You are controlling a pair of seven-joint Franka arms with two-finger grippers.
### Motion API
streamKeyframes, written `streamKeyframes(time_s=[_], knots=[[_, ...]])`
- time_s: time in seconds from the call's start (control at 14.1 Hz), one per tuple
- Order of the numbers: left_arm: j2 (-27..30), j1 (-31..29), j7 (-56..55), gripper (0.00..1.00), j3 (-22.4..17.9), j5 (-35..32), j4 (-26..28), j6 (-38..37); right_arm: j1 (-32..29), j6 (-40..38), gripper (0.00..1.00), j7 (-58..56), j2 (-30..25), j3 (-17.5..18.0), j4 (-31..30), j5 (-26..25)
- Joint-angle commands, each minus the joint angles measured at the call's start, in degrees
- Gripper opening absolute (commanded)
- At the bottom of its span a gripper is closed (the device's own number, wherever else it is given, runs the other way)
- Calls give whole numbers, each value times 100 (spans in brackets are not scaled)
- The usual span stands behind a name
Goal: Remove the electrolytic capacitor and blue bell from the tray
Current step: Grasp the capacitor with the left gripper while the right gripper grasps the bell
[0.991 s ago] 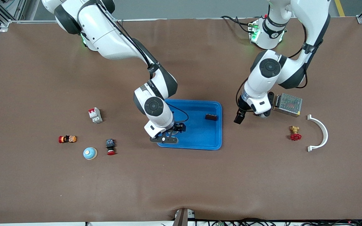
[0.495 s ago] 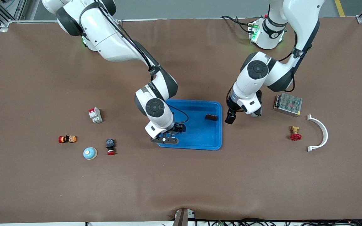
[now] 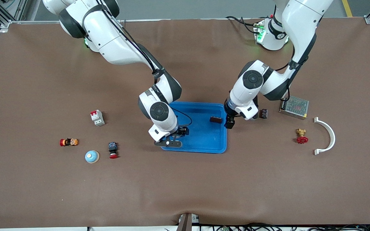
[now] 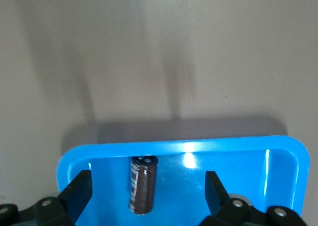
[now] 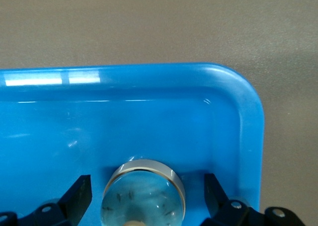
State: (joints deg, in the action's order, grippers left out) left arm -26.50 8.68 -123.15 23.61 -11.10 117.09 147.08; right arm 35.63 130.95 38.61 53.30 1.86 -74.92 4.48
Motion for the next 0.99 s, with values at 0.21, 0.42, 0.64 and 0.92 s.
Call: streamKeyframes(time_s=[0.21,0.42,0.64,0.92], knots=[[-320,265,-245,100,-41,-147,-441,-206,85,62,100,129,14,-45,-14,-79],[-522,398,-254,100,-41,-428,-547,-276,120,62,100,120,14,-45,-14,-79],[-654,512,-262,100,-50,-463,-565,-276,120,62,100,129,14,-45,-66,-79],[-690,521,-262,100,-50,-507,-573,-276,120,62,100,85,14,-45,-75,-79]])
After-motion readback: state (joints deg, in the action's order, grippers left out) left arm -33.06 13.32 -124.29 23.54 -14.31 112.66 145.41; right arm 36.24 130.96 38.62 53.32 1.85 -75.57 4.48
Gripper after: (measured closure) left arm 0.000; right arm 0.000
